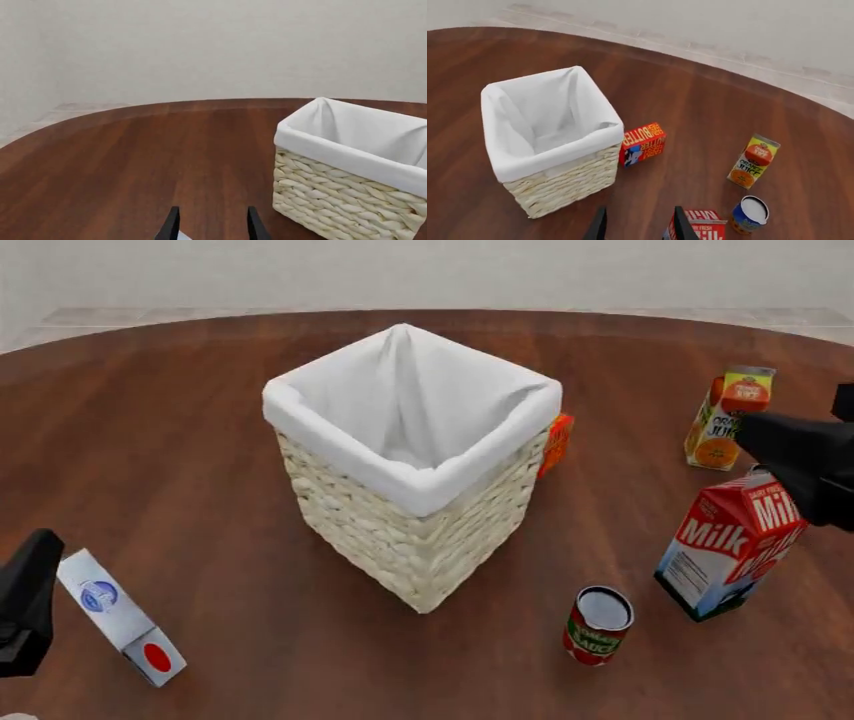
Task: Pick up the tomato sauce, and put it in the basket.
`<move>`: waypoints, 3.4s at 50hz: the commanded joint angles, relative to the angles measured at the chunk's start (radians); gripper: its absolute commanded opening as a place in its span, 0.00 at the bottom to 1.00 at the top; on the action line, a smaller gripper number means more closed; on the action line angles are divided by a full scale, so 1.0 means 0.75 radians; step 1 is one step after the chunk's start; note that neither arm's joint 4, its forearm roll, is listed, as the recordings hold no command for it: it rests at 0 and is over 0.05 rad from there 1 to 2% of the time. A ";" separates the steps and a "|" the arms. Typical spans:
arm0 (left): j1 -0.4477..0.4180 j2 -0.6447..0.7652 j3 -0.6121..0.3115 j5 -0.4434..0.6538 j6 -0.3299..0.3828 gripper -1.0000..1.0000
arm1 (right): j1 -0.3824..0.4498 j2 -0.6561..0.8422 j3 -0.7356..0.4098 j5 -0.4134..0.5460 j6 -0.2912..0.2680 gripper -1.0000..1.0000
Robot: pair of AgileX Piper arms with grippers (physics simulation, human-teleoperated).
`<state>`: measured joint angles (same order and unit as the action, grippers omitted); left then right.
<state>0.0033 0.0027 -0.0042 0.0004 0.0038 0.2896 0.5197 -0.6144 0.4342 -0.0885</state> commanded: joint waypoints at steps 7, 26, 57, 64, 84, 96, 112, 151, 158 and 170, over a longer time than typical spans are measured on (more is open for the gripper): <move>-0.001 -0.002 0.001 -0.001 0.002 1.00 | 0.026 0.193 -0.113 0.138 -0.003 1.00; 0.000 -0.002 0.003 -0.001 0.000 1.00 | 0.033 0.337 -0.099 0.163 -0.050 1.00; -0.001 -0.002 0.004 -0.001 0.001 1.00 | 0.095 0.430 -0.011 0.175 -0.032 1.00; -0.001 -0.001 0.003 -0.002 0.001 1.00 | 0.114 0.441 0.016 0.180 -0.023 1.00; -0.001 0.000 0.003 -0.002 0.001 1.00 | 0.205 0.510 0.084 0.137 0.038 1.00; 0.000 0.000 0.002 -0.002 0.001 1.00 | 0.227 0.565 0.122 0.075 0.055 1.00; -0.001 0.000 0.003 -0.002 0.000 1.00 | 0.228 0.637 0.184 -0.017 0.057 1.00; -0.001 0.000 -0.001 0.001 0.000 1.00 | 0.232 0.769 0.298 -0.148 0.069 1.00; -0.001 0.000 -0.001 0.001 0.001 1.00 | 0.236 0.783 0.300 -0.160 0.071 1.00; 0.000 0.000 -0.001 0.001 0.001 1.00 | 0.255 0.835 0.319 -0.213 0.088 1.00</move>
<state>0.0029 0.0028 -0.0048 0.0011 0.0043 0.4719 1.1169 -0.3860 0.3028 -0.0299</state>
